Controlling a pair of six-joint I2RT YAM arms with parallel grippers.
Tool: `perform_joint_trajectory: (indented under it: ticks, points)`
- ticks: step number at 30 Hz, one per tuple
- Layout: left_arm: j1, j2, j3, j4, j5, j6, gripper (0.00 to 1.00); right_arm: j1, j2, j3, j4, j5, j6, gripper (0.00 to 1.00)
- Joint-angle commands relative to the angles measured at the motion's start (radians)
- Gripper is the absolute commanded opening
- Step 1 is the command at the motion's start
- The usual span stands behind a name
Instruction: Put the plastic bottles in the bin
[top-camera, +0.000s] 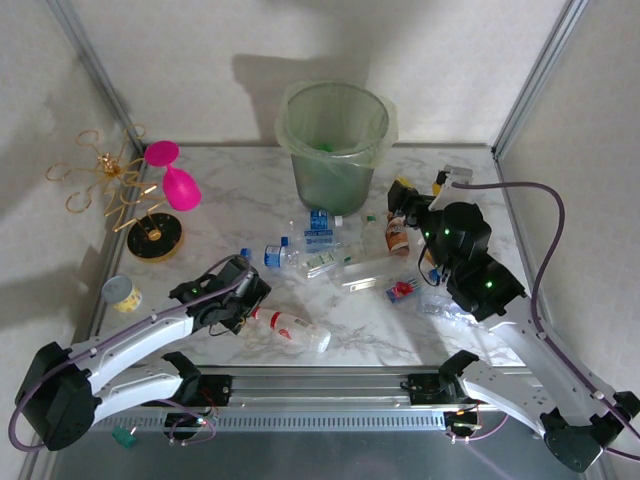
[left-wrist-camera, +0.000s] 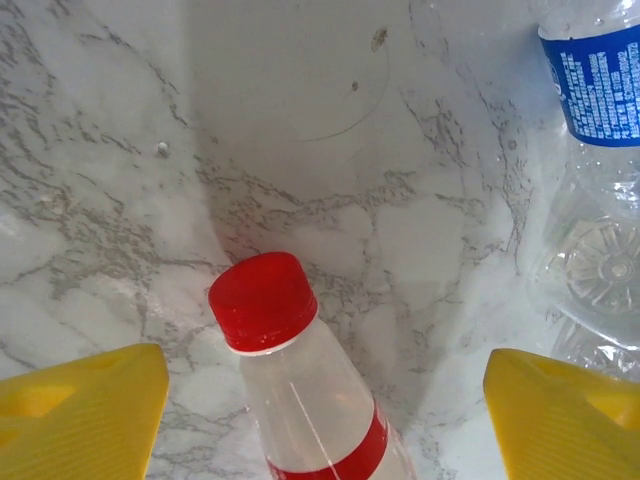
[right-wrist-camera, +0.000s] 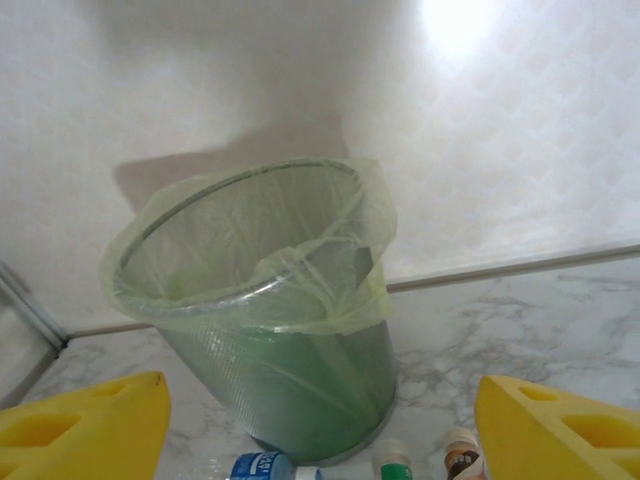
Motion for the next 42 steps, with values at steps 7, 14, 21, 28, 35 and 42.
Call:
perform_joint_trajectory:
  ticks: [7,14,21,28,35,42]
  points:
    - [-0.077,0.127,-0.027,0.090,0.056,-0.203,0.81,-0.001,-0.025,-0.031,0.019,0.066,-0.019,0.80]
    - [-0.103,0.251,0.018,0.104,0.081,-0.181,0.70,-0.002,-0.023,-0.038,0.020,0.077,-0.022,0.80]
    - [-0.098,0.287,0.030,0.143,0.071,-0.171,0.54,-0.002,-0.027,-0.040,0.015,0.078,-0.025,0.80]
    - [-0.088,0.331,0.109,0.106,0.028,-0.112,0.43,-0.002,-0.041,-0.033,-0.010,0.058,-0.016,0.80]
    - [-0.081,0.356,0.210,0.051,-0.017,-0.029,0.34,-0.002,-0.081,-0.021,-0.033,-0.004,-0.017,0.79]
    - [-0.072,0.297,0.345,-0.026,-0.118,0.091,0.33,0.000,-0.083,-0.016,-0.027,-0.186,-0.036,0.80]
